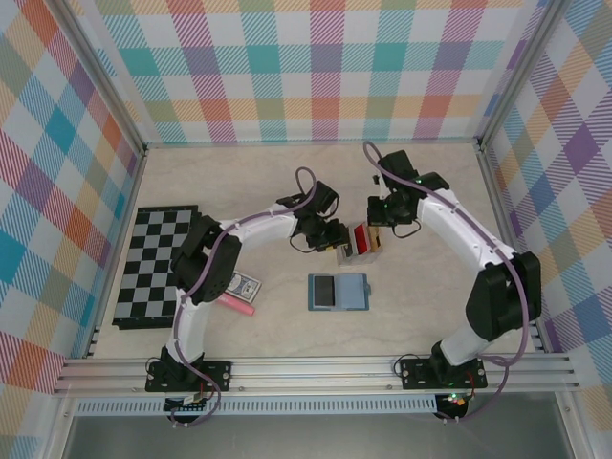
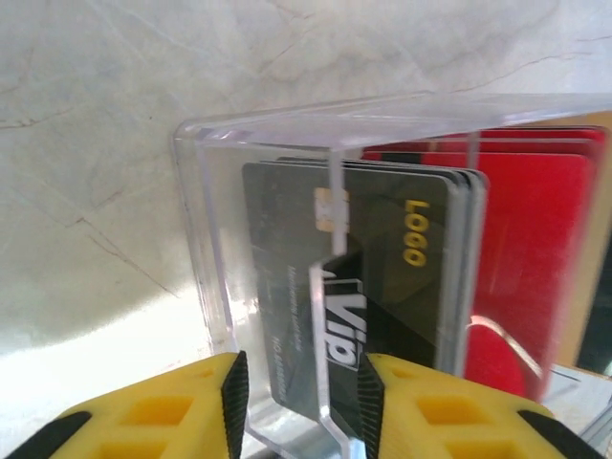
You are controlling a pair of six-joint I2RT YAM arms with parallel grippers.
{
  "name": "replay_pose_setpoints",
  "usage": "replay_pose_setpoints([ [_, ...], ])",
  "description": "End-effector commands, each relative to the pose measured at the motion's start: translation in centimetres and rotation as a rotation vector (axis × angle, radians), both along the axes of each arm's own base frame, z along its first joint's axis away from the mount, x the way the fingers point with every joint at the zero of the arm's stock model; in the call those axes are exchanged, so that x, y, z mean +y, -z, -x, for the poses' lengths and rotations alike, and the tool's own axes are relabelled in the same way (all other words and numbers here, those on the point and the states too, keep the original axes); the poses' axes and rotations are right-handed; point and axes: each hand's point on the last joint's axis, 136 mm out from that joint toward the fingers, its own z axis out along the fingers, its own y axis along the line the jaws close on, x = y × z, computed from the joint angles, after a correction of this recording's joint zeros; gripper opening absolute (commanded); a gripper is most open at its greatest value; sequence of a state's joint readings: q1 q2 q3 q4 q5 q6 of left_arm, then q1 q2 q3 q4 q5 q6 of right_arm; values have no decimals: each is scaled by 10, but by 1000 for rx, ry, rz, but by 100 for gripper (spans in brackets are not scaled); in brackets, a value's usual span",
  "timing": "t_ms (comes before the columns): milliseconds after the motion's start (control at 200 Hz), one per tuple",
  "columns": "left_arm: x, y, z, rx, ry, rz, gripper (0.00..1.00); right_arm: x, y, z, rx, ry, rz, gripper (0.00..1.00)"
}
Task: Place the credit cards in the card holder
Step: Pick up the credit card from the storage box, then insert the credit card into the card slot.
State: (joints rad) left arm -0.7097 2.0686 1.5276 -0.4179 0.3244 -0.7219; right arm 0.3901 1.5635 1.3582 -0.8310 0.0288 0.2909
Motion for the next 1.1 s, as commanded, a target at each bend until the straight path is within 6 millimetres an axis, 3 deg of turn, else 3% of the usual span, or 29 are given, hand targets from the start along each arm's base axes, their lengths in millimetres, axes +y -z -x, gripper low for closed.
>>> replay_pose_setpoints([
  [0, 14, -37, -2, -72, -30, 18, 42, 11, -16, 11, -19, 24, -130, 1],
  [140, 31, -64, 8, -115, -81, 123, 49, 27, -35, 31, -57, 42, -337, 1],
  [375, 25, -112, 41, -99, -62, 511, 59, 47, -42, 63, -33, 90, -660, 3],
  [515, 19, -124, 50, -73, -67, 666, 61, 56, -41, 72, -9, 86, -772, 4],
  [655, 10, -128, 56, -63, -21, 690, 60, 60, -40, 76, 8, 74, -814, 5],
  [1095, 3, -127, 65, -52, 25, 705, 22, 63, -27, 77, 49, 79, -833, 7],
])
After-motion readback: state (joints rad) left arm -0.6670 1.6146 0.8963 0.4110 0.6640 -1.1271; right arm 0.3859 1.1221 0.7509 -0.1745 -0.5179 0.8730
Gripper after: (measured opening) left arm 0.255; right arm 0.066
